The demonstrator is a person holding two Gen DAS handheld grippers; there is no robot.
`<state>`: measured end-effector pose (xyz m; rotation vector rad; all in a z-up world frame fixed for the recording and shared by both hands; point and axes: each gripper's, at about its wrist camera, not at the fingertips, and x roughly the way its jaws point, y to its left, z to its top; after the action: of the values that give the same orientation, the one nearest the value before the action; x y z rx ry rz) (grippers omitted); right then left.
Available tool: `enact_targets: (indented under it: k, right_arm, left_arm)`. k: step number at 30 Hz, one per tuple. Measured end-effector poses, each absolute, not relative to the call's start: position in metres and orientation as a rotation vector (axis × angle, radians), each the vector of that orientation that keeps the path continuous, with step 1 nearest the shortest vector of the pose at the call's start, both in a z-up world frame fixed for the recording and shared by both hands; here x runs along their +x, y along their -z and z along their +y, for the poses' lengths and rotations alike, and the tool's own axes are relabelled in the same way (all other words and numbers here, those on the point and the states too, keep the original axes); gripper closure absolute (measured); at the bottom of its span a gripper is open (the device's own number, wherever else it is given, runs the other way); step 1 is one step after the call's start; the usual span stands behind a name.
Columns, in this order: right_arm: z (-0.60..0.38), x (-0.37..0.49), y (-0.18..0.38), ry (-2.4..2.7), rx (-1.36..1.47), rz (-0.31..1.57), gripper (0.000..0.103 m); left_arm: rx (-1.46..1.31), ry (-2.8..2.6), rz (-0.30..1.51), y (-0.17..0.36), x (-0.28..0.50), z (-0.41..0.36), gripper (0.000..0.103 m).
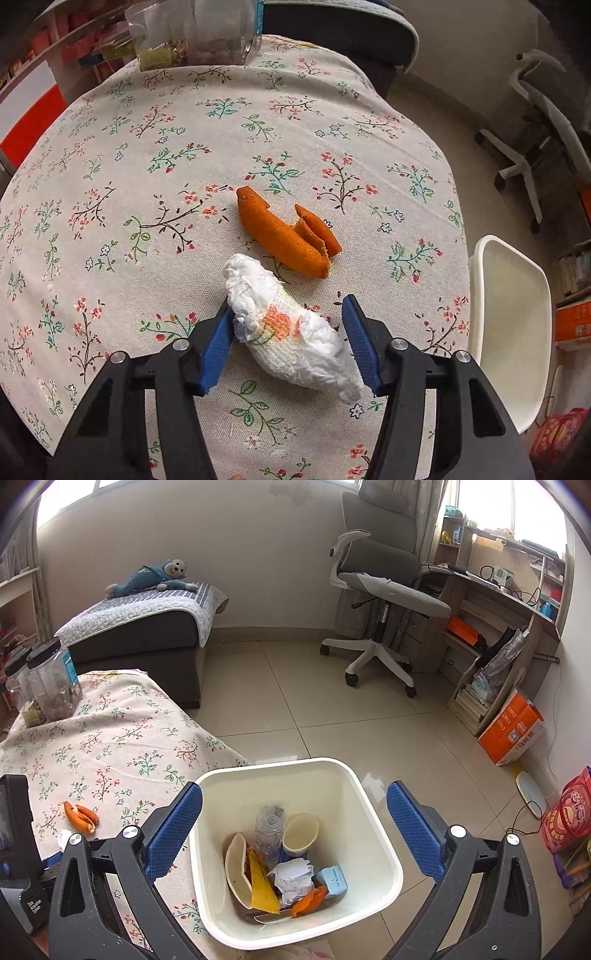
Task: Collect trash
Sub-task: 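Grasp the white tissue with the left tool while the right tool grasps the small carrot piece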
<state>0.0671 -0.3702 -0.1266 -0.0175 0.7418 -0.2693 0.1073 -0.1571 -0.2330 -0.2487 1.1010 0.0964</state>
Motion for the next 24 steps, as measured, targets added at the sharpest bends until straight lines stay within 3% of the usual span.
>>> enact_targets:
  k: [6, 17, 24]
  right_arm:
    - [-0.325, 0.099, 0.143, 0.094, -0.010, 0.843, 0.007]
    - [-0.183, 0.123, 0.191, -0.255, -0.260, 0.997, 0.007]
    - [-0.154, 0.145, 0.217, -0.281, -0.273, 1.079, 0.009]
  left_arm:
    - [-0.323, -0.029, 1.086, 0.216, 0.109, -0.111, 0.062]
    - [-0.073, -0.008, 0.916, 0.125, 0.121, -0.001, 0.062]
    - [-0.011, 0.011, 0.856, 0.126, 0.114, 0.031, 0.062]
